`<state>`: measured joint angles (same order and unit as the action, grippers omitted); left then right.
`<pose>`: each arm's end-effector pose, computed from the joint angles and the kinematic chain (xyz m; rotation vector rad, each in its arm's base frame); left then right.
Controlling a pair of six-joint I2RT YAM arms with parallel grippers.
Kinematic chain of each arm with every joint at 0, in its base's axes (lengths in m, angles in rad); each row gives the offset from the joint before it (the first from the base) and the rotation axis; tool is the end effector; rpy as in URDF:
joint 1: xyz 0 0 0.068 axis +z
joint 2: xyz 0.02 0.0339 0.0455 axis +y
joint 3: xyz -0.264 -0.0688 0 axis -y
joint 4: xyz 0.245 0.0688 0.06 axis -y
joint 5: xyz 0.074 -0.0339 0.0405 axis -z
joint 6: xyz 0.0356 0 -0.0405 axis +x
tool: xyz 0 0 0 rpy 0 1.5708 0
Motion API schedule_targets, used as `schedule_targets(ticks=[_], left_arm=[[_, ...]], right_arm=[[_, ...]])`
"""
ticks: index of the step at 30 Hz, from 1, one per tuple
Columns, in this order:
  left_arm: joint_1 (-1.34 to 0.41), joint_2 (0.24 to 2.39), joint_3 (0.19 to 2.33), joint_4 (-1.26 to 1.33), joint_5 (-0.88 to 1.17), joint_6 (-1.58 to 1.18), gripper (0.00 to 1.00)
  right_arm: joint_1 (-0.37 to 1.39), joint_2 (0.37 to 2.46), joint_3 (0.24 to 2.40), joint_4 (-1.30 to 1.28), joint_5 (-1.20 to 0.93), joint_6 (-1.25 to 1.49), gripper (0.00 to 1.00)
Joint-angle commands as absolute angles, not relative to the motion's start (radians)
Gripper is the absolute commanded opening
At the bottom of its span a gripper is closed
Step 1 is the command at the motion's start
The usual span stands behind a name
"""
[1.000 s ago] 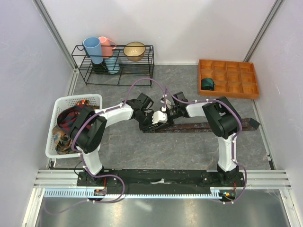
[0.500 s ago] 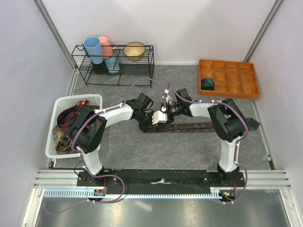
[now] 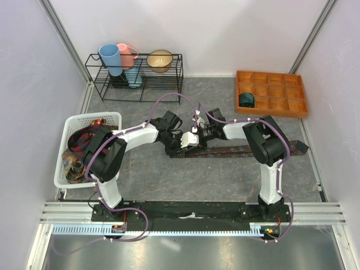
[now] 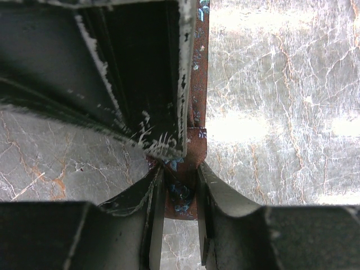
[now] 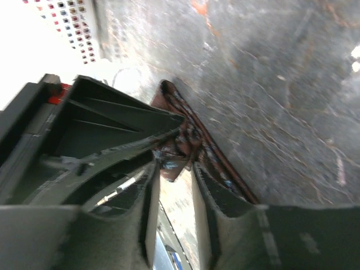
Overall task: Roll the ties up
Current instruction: Roll the tie at the center of the board.
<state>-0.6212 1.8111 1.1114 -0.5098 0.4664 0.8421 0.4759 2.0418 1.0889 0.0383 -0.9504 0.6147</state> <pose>0.2723 -0.2146 0.1591 1.8750 1.9144 -0.5781 0.3320 0.2037 0.1088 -0.2751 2.6362 1.6095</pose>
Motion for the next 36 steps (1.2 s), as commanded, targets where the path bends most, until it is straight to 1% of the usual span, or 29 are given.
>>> schedule_targets(ticks=[1,4,6,7,8,11,12,13,14,17,18,21,24,31,36], left_arm=[[-0.618,1.824,1.091,-0.517,0.406,0.848,0.33],[-0.618,1.824,1.092,-0.517,0.406,0.848,0.33],[-0.618,1.824,1.094,-0.517,0.408,0.848,0.33],[-0.618,1.825,1.094,-0.515,0.411,0.848,0.33],[-0.618,1.825,1.095,-0.517,0.411,0.848,0.33],[-0.618,1.825,1.095,-0.517,0.408,0.85,0.36],[-0.618,1.822,1.095,-0.517,0.408,0.848,0.37],[-0.617,1.822,1.094,-0.517,0.407,0.848,0.39],[-0.617,1.821,1.092,-0.517,0.41,0.848,0.41],[-0.609,1.807,1.086,-0.517,0.422,0.848,0.5],[-0.604,1.802,1.086,-0.515,0.428,0.847,0.54],[-0.575,1.772,1.088,-0.517,0.472,0.842,0.6],[-0.552,1.747,1.08,-0.499,0.503,0.841,0.63],[-0.545,1.726,1.071,-0.454,0.502,0.85,0.66],[-0.569,1.726,1.085,-0.417,0.505,0.87,0.77]], right_arm=[[0.483,2.052,1.135,-0.047,-0.923,0.529,0.37],[0.488,2.051,1.138,-0.052,-0.92,0.532,0.4],[0.489,2.054,1.147,-0.042,-0.925,0.546,0.39],[0.492,2.054,1.147,-0.029,-0.928,0.566,0.35],[0.492,2.051,1.147,-0.008,-0.931,0.577,0.33],[0.492,2.048,1.15,-0.008,-0.937,0.578,0.14],[0.491,2.043,1.15,-0.015,-0.936,0.571,0.03],[0.489,2.042,1.149,-0.027,-0.933,0.558,0.0],[0.486,2.042,1.15,-0.075,-0.924,0.522,0.0],[0.471,2.042,1.154,-0.158,-0.879,0.468,0.0],[0.466,2.049,1.152,-0.17,-0.864,0.444,0.0],[0.459,2.065,1.147,-0.186,-0.838,0.431,0.0],[0.459,2.085,1.15,-0.186,-0.822,0.43,0.0],[0.457,2.094,1.157,-0.186,-0.828,0.425,0.0],[0.462,2.079,1.18,-0.181,-0.848,0.434,0.0]])
